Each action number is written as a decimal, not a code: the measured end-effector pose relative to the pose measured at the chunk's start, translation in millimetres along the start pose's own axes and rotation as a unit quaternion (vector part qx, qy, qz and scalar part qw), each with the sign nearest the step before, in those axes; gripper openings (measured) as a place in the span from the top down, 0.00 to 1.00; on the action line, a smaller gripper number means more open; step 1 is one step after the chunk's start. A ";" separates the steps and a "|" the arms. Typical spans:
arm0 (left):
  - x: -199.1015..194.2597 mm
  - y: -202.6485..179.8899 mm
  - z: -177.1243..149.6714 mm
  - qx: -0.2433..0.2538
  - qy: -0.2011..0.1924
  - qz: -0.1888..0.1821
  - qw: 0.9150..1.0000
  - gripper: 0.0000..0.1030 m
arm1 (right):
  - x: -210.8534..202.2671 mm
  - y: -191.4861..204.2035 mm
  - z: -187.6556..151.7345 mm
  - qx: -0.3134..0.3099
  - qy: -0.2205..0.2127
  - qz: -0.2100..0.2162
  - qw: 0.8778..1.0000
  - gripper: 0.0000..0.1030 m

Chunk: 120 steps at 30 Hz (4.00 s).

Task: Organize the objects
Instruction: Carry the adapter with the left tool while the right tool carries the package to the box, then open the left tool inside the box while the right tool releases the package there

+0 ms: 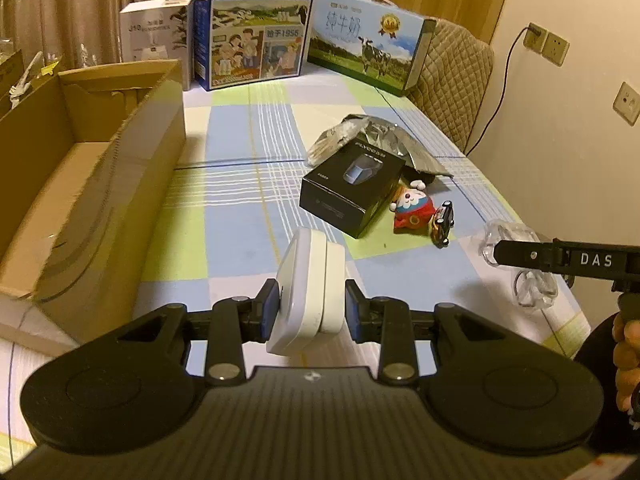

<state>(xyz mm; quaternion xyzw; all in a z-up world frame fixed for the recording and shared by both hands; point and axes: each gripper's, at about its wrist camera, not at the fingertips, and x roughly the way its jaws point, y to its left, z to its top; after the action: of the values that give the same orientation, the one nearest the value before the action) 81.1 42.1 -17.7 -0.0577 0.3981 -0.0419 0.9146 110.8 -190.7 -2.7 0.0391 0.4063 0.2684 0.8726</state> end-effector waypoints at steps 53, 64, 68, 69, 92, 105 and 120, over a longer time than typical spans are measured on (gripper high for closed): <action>-101.8 21.7 2.4 -0.024 -0.082 0.012 0.996 0.72 | -32.1 89.8 7.9 -0.089 -0.032 0.038 0.995 0.43; -117.0 64.1 13.3 -0.038 -0.094 0.035 0.994 0.72 | 0.0 162.5 28.1 -0.144 -0.028 0.093 0.985 0.43; -123.3 92.2 22.0 -0.043 -0.096 0.054 0.993 0.72 | 20.6 198.7 38.3 -0.165 -0.021 0.122 0.979 0.43; -124.7 100.5 24.5 -0.044 -0.096 0.060 0.993 0.72 | 28.0 208.6 41.5 -0.168 -0.018 0.129 0.977 0.43; -75.7 239.8 59.8 -0.046 -0.062 0.108 0.991 0.72 | 148.4 300.1 60.0 -0.189 0.049 0.167 0.967 0.43; -51.5 255.5 59.2 -0.056 -0.062 0.118 0.989 0.40 | 163.0 309.4 67.6 -0.202 0.043 0.164 0.965 0.43; -72.9 252.1 45.5 -0.072 -0.076 0.130 0.986 0.32 | 142.7 296.8 71.6 -0.188 -0.013 0.184 0.965 0.33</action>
<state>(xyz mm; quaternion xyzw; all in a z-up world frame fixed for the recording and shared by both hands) 72.7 303.9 30.8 -0.0739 0.3333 0.1105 0.9334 108.5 144.5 31.8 -0.0483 0.3228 0.4958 0.8048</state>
